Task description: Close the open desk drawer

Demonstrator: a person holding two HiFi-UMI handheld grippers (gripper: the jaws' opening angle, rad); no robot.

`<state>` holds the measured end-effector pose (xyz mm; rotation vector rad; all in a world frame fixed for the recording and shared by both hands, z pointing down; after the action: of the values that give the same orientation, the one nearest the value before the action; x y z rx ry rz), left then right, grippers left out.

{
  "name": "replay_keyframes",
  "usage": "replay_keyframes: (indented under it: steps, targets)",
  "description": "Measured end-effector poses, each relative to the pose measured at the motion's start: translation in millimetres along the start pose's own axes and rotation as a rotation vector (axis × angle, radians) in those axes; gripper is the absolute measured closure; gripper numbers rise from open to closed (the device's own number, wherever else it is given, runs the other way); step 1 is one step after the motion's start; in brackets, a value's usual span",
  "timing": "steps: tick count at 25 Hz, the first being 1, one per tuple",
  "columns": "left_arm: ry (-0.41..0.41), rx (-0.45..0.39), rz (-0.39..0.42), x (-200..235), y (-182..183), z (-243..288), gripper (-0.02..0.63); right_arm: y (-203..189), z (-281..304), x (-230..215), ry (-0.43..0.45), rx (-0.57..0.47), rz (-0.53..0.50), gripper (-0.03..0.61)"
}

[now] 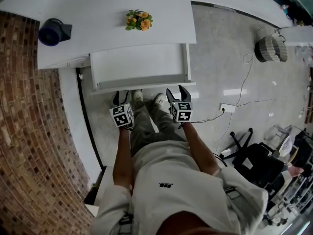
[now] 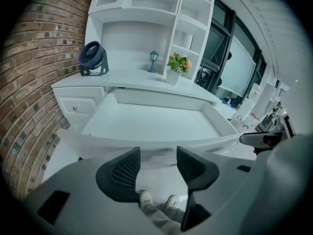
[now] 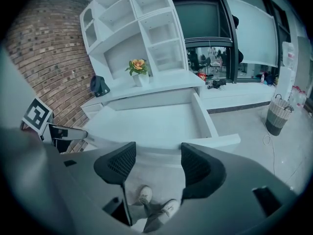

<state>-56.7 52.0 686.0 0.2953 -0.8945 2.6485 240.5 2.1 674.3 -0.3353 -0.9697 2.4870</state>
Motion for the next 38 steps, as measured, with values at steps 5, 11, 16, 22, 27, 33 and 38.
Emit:
replay_keyframes:
  steps: [5,11,16,22,27,33,38]
  targets:
    - [-0.01,0.005,0.035,0.5,6.3,4.9,0.367,1.8,7.4,-2.8,-0.025,0.004,0.006,0.299]
    - [-0.025,0.016,0.073,2.1,16.7,11.9,0.37,11.0,16.9,-4.3,-0.048,0.005,0.003,0.301]
    - [-0.03,0.021,0.082,2.0,24.5,17.2,0.377,19.0,23.1,-7.7,-0.057,0.009,-0.003,0.301]
    - [-0.037,0.024,0.093,1.7,34.1,23.8,0.382,27.9,30.1,-10.6,-0.059,0.007,0.002,0.301]
    - [-0.034,0.028,0.095,1.9,38.9,26.6,0.388,33.2,33.0,-13.1,-0.065,0.01,0.001,0.301]
    - [-0.035,0.03,0.09,1.3,45.3,30.5,0.393,36.6,38.0,-16.0,-0.072,0.009,0.008,0.301]
    - [-0.038,0.032,0.091,1.8,48.5,33.1,0.396,39.9,40.1,-17.5,-0.075,0.017,0.005,0.302]
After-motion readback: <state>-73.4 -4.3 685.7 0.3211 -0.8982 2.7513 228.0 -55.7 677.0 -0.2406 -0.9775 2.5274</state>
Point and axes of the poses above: the fingertips, and each gripper's own axes: z forward along the fingers, x to its left, y out of its top, the point moved 8 cm from there along -z, backward along the fingers, and after that the axes turned 13 degrees about -z, right-handed, at the moved point
